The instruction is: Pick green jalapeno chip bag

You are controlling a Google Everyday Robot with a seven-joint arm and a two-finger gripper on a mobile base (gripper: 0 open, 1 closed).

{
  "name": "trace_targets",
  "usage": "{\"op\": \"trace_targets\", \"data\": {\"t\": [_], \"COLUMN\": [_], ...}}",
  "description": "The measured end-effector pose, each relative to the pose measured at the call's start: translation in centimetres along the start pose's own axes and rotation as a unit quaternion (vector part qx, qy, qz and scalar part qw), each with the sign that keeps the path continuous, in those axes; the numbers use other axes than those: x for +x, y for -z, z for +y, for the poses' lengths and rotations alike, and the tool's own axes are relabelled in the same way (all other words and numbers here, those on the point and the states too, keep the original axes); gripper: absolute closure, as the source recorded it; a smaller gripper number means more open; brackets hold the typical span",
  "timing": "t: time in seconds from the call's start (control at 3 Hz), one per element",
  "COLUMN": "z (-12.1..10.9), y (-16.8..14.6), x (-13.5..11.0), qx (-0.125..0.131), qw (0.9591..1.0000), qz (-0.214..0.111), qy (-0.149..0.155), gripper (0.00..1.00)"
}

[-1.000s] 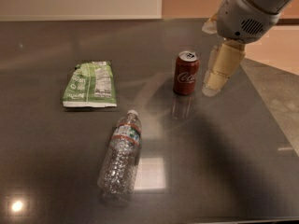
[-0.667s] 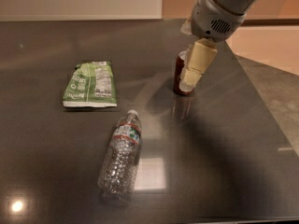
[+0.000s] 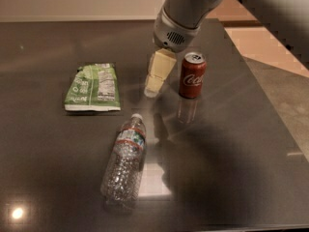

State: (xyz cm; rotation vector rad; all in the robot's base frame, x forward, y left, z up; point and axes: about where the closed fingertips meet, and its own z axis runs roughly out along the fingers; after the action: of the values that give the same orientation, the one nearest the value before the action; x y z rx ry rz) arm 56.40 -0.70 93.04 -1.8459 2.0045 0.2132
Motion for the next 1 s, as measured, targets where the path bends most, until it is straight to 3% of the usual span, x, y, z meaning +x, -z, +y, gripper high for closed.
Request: {"op": "trace_targets", "data": {"t": [0.33,1.0], "z": [-0.2,0.1], "y": [-3.6,-9.7], "x": [-2.1,-6.4], "qx": [0.006,-0.008], "qw": [0.9999,0.9996], "qz": [0.001,-0.01], "qy": [-0.015,-0.025], "gripper": [0.0,0.0]}}
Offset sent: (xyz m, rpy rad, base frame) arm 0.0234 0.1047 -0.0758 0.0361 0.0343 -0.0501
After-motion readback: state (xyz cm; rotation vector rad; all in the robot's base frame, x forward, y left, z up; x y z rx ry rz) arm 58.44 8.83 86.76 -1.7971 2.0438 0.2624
